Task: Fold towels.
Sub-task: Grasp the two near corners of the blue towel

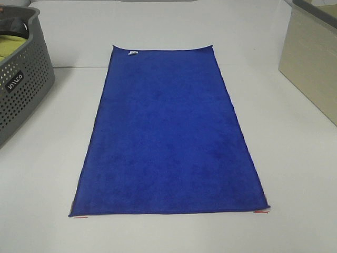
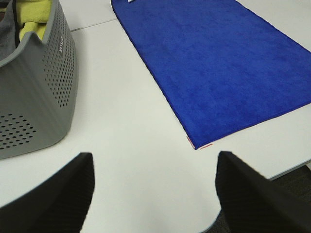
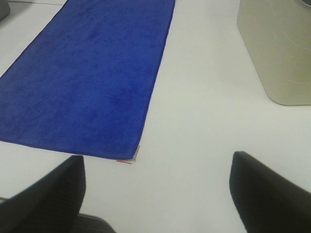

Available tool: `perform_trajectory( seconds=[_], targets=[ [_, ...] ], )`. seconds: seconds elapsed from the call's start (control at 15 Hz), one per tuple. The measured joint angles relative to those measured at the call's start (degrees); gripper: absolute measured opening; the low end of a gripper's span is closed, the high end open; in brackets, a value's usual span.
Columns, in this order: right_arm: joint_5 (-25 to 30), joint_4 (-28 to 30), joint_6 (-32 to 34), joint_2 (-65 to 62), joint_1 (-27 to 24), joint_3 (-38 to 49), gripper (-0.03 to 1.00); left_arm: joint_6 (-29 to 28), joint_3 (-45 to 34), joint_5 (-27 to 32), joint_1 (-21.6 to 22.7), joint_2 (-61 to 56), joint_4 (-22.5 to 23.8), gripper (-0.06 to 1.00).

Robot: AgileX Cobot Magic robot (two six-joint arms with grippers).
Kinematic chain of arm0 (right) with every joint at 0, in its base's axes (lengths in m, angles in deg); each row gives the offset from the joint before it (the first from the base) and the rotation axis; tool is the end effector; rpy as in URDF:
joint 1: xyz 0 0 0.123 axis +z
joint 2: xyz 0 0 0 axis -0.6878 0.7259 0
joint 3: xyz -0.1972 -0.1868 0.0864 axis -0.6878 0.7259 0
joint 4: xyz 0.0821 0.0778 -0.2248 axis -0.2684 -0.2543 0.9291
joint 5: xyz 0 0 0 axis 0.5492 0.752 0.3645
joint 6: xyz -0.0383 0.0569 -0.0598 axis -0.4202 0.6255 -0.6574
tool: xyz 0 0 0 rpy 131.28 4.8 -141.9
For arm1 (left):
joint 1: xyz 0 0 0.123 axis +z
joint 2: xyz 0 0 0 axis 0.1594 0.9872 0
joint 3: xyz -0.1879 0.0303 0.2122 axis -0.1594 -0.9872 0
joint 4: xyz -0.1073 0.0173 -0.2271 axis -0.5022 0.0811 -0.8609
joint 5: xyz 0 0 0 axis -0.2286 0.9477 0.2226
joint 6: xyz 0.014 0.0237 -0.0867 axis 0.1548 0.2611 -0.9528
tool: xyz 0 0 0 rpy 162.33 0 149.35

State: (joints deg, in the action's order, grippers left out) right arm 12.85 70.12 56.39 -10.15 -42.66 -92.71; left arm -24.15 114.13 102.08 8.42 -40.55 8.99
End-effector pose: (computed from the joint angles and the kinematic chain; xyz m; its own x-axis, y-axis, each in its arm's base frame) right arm -0.0086 0.0141 0.2799 -0.4322 -0.1127 -0.8947 -0.2007 0.9793 -0.0264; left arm -0.0090 -0.0234 0.2797 -0.3976 0.1813 -0.8994 0.3204 0.9460 0.0491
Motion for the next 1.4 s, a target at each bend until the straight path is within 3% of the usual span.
perform_trajectory(
  seconds=[1.4],
  targets=[
    [0.0,0.0,0.0,0.0,0.0,0.0,0.77,0.0,0.0,0.0,0.0,0.0,0.0,0.67]
  ],
)
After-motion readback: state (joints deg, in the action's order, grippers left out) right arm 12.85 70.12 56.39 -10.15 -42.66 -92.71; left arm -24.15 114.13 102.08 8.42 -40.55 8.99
